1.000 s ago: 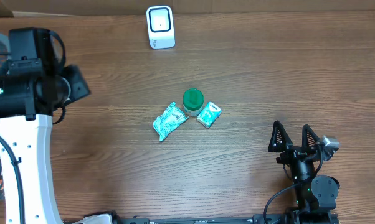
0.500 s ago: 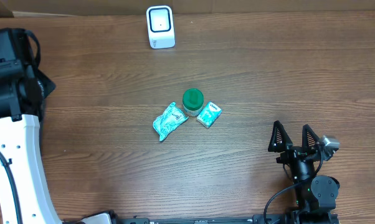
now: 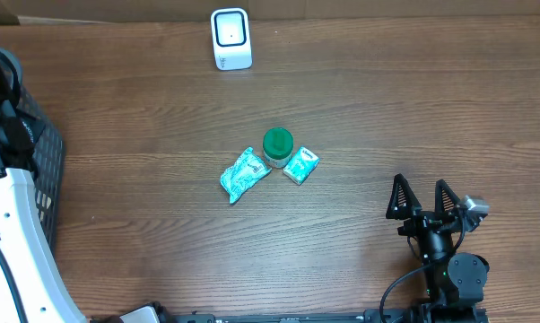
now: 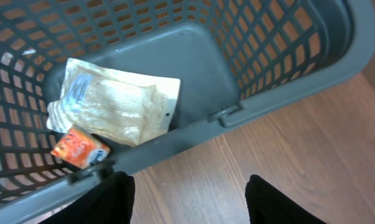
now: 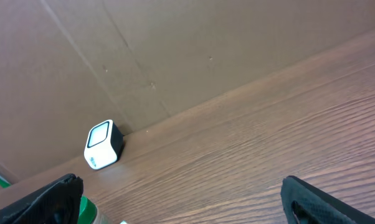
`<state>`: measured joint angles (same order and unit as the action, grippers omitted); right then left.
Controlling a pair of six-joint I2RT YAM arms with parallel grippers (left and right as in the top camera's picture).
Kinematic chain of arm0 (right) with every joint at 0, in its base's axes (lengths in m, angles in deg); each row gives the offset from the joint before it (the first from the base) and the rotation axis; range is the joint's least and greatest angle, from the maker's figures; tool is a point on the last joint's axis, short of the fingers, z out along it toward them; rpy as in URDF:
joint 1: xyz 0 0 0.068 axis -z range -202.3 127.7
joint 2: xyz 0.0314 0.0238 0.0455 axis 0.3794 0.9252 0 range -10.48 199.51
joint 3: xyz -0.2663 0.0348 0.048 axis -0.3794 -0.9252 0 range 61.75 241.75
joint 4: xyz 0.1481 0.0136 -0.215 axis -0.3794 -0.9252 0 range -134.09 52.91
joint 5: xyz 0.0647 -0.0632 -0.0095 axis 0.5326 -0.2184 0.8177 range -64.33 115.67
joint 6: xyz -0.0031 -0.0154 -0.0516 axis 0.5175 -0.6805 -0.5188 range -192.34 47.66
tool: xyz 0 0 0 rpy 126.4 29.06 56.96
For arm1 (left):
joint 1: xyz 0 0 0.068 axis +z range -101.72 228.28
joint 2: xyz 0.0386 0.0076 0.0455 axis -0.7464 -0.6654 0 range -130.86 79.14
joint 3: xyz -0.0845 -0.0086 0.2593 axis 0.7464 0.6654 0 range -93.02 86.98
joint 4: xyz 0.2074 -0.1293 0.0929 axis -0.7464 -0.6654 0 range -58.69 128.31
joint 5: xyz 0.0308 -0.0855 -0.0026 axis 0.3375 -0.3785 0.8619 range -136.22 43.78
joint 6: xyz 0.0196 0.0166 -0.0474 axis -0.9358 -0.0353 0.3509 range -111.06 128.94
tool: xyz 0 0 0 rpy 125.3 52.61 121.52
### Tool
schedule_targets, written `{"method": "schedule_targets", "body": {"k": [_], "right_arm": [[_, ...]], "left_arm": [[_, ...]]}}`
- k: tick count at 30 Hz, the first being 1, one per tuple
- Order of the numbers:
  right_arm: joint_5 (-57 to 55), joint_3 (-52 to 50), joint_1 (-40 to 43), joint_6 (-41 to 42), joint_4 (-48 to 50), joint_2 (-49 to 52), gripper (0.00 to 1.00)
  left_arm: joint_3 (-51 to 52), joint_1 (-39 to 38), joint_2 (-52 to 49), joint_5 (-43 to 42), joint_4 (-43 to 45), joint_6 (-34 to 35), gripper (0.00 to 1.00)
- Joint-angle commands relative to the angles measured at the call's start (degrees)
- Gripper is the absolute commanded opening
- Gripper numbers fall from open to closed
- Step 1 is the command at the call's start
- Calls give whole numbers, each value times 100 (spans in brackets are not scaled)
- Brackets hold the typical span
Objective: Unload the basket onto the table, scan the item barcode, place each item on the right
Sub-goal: 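Move the left gripper back over the grey basket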
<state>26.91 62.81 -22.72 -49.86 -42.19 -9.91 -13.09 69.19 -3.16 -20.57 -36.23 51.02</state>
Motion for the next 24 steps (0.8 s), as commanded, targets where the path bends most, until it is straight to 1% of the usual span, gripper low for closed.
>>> {"method": "schedule_targets", "body": {"k": [1,5,8,13,15,20,24], "right_arm": [[-17,-61,17,-2,35,-42,100],[-17,-61,17,-2,35,-42,100],[-17,-61,17,-2,35,-42,100],[-17,-61,17,-2,35,-42,100],[-17,-61,17,-2,35,-42,100],[-17,-61,17,-2,35,-42,100],[-17,-61,17,-2,35,-42,100]], "left_arm": [[-109,20,37,-13,22,205,61],[-109,179,76,-85,7,214,61],[-116,623,188,-577,136,232,62],[-173,1469,369,-1768,494,225,61],[-184,1797,413,-2105,597,229,60],[-162,2468,337,-2081,452,236,59],[-96,2815,46,-1904,190,295,58]]}}
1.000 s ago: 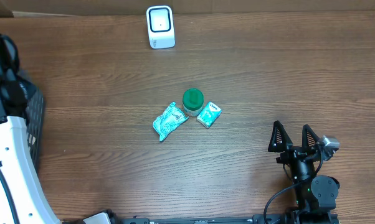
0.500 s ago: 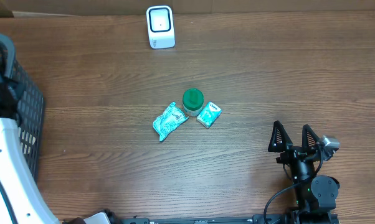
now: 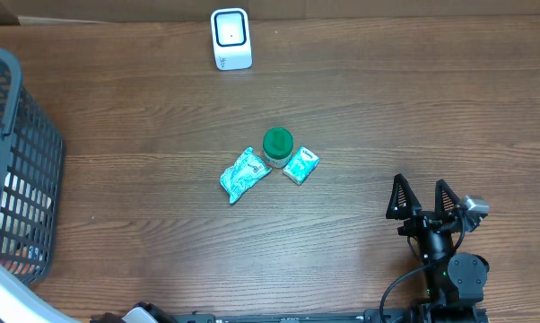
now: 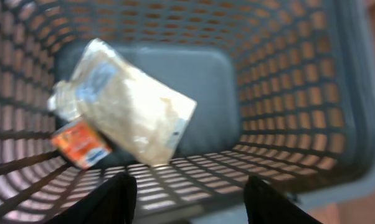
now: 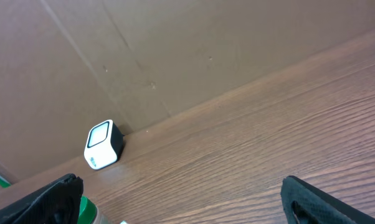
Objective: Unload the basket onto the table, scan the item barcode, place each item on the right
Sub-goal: 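Move the left gripper back over the grey basket, then lower the left gripper into the basket toward the clear plastic bag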
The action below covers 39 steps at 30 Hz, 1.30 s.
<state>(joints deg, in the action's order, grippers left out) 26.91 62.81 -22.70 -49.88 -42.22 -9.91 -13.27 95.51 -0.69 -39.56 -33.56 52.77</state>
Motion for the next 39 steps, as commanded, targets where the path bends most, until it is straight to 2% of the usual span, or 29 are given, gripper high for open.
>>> {"method": "schedule_targets", "body": {"k": [1,6,14,20,24,28,39], "right_arm": [[-17,-61,15,0,37,-42,100],[-17,-61,15,0,37,-42,100],[-17,-61,15,0,37,-42,100],[-17,-61,15,0,37,-42,100],[-17,-61,15,0,37,-42,100],[-17,-61,15,0,37,-42,100],[-17,-61,15,0,37,-42,100]], "left_arm": [[-33,236,-313,129,-140,120,57],[140,269,-791,822,-208,-107,57],[153,269,-1788,918,192,-1803,72],[153,251,-2876,-164,643,-3532,66],[153,234,-3436,-227,748,-3919,66],[153,225,-3860,-227,859,-4006,68],[153,225,-4275,-916,1381,-4677,73]]}}
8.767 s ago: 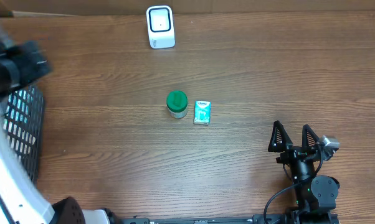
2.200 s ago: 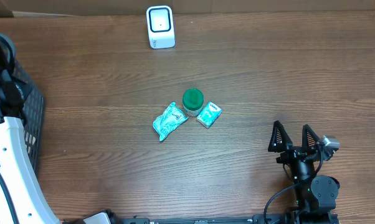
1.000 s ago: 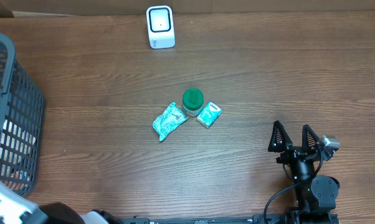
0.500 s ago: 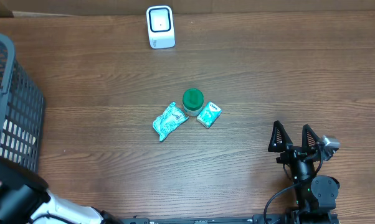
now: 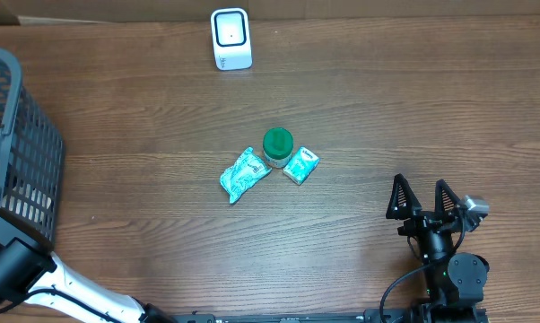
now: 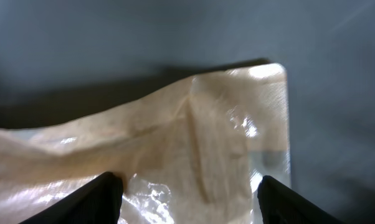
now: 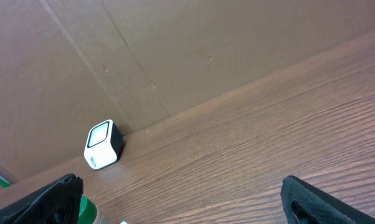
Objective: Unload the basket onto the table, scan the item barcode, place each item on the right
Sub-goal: 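Lower the left gripper into the basket toward the clear plastic bag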
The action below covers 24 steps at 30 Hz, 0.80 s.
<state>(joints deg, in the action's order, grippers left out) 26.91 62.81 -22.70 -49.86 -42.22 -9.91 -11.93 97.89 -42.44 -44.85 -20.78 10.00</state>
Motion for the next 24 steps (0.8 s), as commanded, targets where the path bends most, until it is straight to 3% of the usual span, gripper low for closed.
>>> {"method": "schedule_targets", "body": {"k": [1,12,24], "right_arm": [[-17,-61,15,-2,37,-42,100],[-17,-61,15,-4,37,-42,100],[-17,-61,15,-2,39,-42,100]], "left_arm": [[20,-13,-101,-426,133,-426,74],[22,-13,-461,-428,-72,-431,75],[28,-11,-476,-219,-221,-428,66]]}}
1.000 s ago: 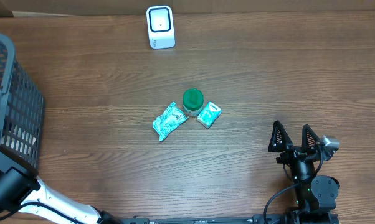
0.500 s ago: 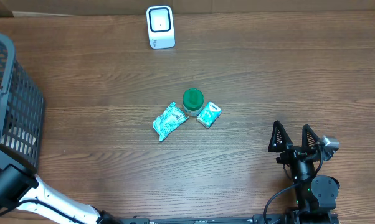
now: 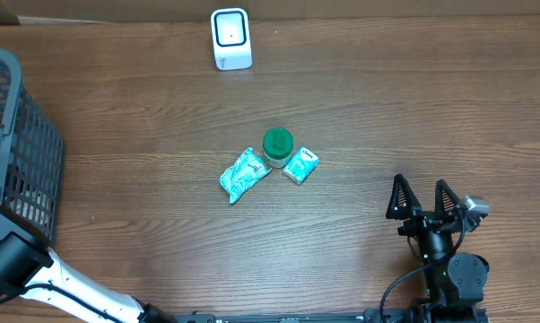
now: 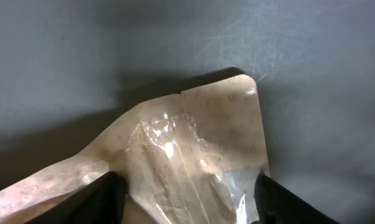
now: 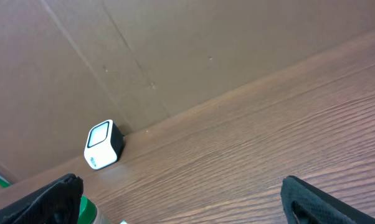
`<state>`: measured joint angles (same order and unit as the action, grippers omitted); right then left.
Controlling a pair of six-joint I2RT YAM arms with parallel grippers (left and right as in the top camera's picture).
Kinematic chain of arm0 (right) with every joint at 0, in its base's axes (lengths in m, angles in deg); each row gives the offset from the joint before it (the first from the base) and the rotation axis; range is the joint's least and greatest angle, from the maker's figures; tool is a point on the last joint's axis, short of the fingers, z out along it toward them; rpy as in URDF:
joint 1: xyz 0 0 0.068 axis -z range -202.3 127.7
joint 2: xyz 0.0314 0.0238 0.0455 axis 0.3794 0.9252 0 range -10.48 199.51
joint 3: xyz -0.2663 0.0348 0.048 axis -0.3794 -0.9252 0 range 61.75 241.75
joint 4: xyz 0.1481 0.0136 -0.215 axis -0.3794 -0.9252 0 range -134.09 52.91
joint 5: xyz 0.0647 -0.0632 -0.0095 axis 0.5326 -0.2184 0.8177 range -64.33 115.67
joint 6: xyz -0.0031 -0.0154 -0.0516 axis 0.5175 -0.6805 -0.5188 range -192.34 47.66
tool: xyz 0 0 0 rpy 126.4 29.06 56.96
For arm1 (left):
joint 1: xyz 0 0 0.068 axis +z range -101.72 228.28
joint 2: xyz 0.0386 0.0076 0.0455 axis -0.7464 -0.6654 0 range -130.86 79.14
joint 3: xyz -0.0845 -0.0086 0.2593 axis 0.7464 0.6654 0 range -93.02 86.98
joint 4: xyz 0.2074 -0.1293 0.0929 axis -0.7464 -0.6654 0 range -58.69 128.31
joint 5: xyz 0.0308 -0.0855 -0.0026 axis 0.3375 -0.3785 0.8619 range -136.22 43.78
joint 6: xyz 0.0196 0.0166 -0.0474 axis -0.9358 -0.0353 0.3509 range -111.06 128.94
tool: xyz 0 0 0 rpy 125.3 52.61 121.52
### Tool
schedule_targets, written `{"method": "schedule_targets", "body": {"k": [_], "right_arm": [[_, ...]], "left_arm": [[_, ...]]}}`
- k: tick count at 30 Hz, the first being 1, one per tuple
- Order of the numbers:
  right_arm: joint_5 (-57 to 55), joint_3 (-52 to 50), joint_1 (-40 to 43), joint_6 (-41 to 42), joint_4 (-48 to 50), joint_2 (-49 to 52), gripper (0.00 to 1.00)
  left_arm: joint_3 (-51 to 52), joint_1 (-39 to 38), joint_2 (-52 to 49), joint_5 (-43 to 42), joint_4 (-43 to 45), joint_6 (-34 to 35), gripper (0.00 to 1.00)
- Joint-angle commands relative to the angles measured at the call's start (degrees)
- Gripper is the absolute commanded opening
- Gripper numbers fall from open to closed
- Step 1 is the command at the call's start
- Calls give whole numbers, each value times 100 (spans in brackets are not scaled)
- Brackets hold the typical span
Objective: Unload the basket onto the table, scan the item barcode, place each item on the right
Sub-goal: 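Lower the left gripper into the basket toward the clear plastic bag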
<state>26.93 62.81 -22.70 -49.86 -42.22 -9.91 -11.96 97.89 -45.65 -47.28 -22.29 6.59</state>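
Observation:
My left gripper [image 4: 187, 208] is deep inside the grey basket [image 3: 23, 152], open, with its fingers on either side of a tan plastic pouch [image 4: 194, 149] lying on the basket floor [image 4: 175, 37]. Whether the fingers touch the pouch cannot be told. The white barcode scanner [image 3: 230, 39] stands at the table's far edge, and the right wrist view also shows the scanner [image 5: 103, 144]. My right gripper [image 3: 424, 197] rests open at the table's near right, nothing between its fingers.
In the middle of the table lie a crumpled teal packet [image 3: 244, 174], a green-lidded jar [image 3: 277, 145] and a small teal box [image 3: 300, 165]. A brown cardboard wall [image 5: 175, 50] runs behind the scanner. My white left arm [image 3: 19, 269] reaches in from the near left.
The left wrist view has shifted a little: the pouch's corner now sits lower and more to the left in the frame. The left gripper remains open around it. The right arm has not moved.
My left gripper was open above the basket's rim, with the pouch and an orange box below. Then it was over the basket's inside. Then it was down close over the pouch, where it still is. The right arm stayed still throughout.

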Motion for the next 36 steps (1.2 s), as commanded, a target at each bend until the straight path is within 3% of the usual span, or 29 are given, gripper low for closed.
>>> {"method": "schedule_targets", "body": {"k": [1,11,18,23,30,36], "right_arm": [[-20,-61,15,-2,37,-42,100],[-20,-61,15,-2,37,-42,100],[-20,-61,15,-2,37,-42,100],[-20,-61,15,-2,39,-42,100],[-20,-61,15,-2,37,-42,100],[-20,-61,15,-2,39,-42,100]], "left_arm": [[31,-13,-155,31,-70,-90,64],[457,-7,-155,345,221,-90,61],[505,-7,-153,461,284,-90,4],[173,-7,-149,470,74,-28,4],[-1416,-9,-107,809,-1049,588,4],[-1805,-13,-109,586,-1749,710,6]]}}
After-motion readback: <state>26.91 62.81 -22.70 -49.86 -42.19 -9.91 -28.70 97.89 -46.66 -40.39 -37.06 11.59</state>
